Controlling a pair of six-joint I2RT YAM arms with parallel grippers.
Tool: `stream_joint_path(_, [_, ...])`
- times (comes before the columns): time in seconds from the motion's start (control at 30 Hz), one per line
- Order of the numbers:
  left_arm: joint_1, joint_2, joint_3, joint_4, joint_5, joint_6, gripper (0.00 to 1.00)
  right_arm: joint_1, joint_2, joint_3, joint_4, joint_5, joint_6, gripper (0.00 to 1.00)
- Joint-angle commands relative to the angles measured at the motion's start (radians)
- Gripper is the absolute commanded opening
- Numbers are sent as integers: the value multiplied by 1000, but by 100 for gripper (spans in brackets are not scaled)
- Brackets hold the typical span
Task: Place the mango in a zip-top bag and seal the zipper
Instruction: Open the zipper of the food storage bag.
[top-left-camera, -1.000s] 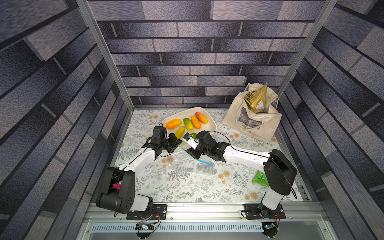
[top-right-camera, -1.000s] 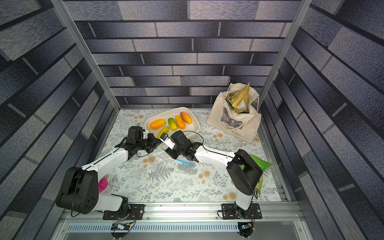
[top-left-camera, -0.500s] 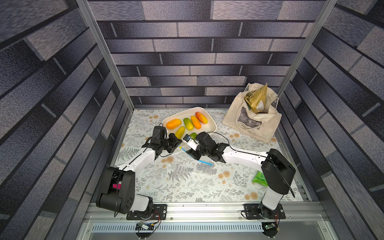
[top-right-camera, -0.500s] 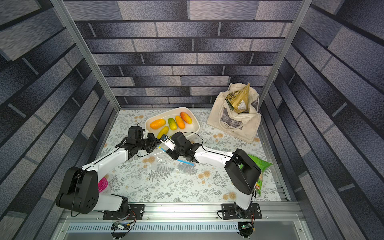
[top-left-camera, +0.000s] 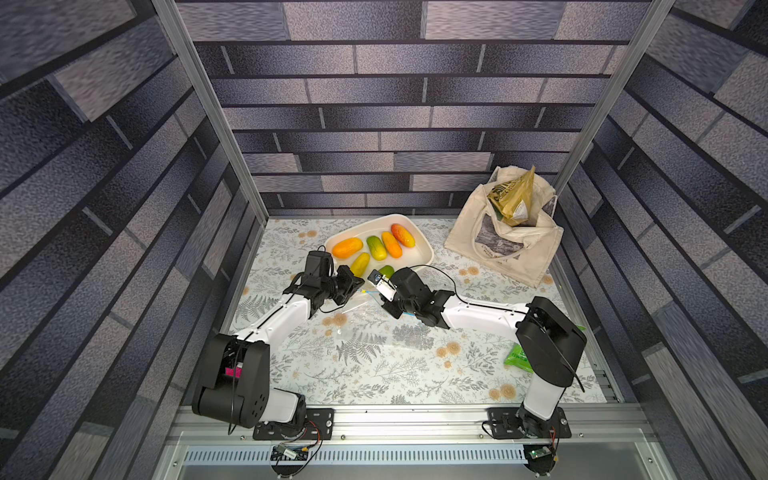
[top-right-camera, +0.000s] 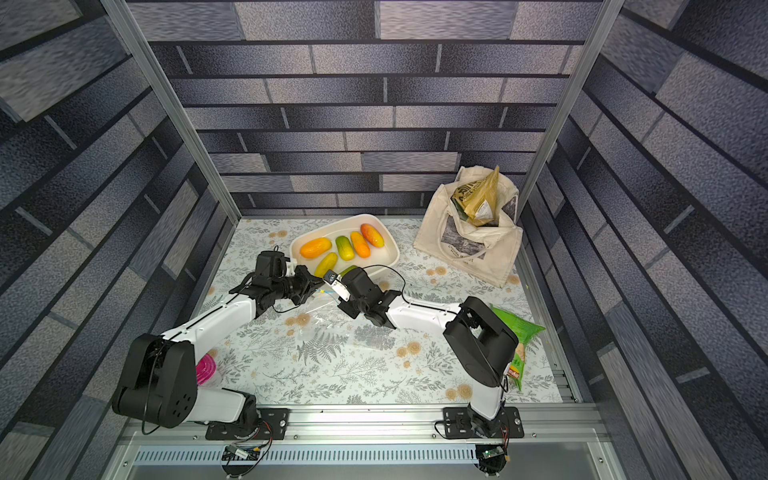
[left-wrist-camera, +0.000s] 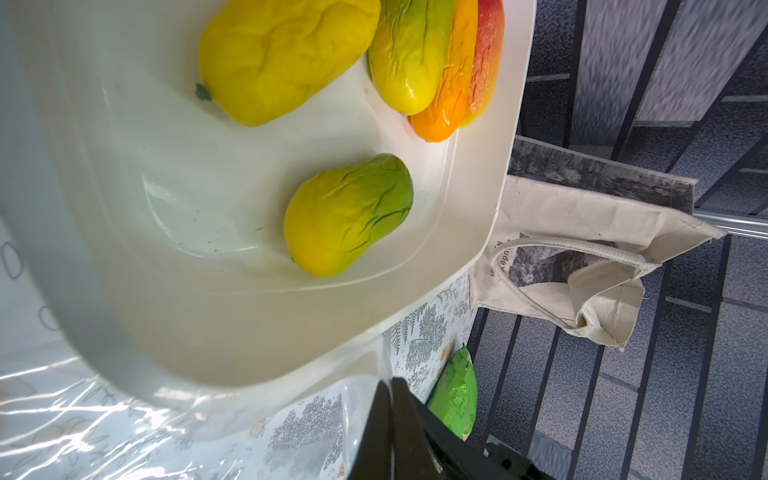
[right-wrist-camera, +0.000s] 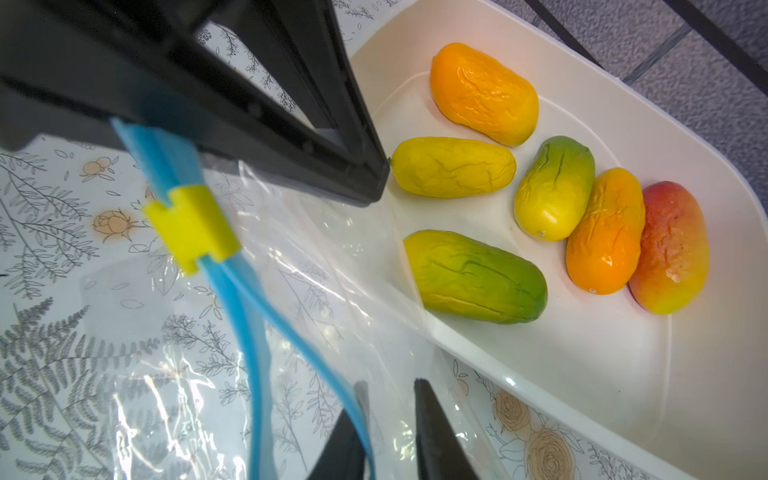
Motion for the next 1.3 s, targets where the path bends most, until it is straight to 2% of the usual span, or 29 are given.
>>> stream_joint_path(0.0, [7, -1, 55, -37, 14, 52, 20, 7, 7, 21, -18, 30, -17, 5])
stream_joint_path(0.03, [15, -7, 65, -55, 17, 70, 35, 8, 6, 41, -49, 11, -12, 1])
stream_joint_path(0.07, [30, -19, 74, -78, 20, 91, 62, 7, -3, 68, -87, -13, 7, 0])
stream_joint_path(0.1, [48, -43, 81, -97, 22, 112, 96, 3, -12, 102, -136, -36, 31, 0])
stream_joint_path(0.13, [63, -67, 89, -106, 22, 132, 100, 1, -20, 138, -186, -45, 57, 0])
stream_joint_path(0.23, [89, -192, 110, -180, -25, 186, 100, -10, -44, 261, -315, -43, 185, 0])
stream_joint_path(0.33, [91, -333, 114, -216, -117, 187, 100, -40, -33, 416, -411, -105, 376, 0])
stream_joint_path(0.43, [106, -478, 96, -228, -212, 144, 100, -46, 18, 594, -465, -114, 528, 0])
stream_joint_path(0.5, [136, -570, 109, -274, -285, 145, 100, -61, 85, 768, -539, -104, 628, 0])
stream_joint_path(0.63, [177, -690, 183, -393, -391, 213, 100, -81, 191, 993, -612, -15, 750, 0])
stream_joint_path(0.67, [179, -699, 203, -415, -391, 242, 100, -83, 216, 1031, -627, 43, 785, 0])
stream_joint_path(0.7, [179, -702, 219, -435, -389, 256, 100, -87, 242, 1049, -629, 59, 818, 0])
stream_joint_path(0.73, [179, -696, 224, -440, -367, 268, 100, -95, 273, 1059, -616, 20, 852, 0])
stream_joint_path(0.77, [178, -673, 220, -418, -313, 280, 100, -97, 292, 1059, -588, -42, 877, 0])
stream_joint_path(0.9, [141, -506, 172, -318, -96, 321, 100, -99, 359, 1069, -548, -164, 986, 0])
stream_joint_path(1.07, [38, -297, 153, -223, -37, 394, 99, -99, 348, 957, -411, -232, 1082, 0])
stream_joint_path(1.27, [49, -180, 148, -163, -15, 412, 90, -107, 322, 879, -322, -282, 1151, 0])
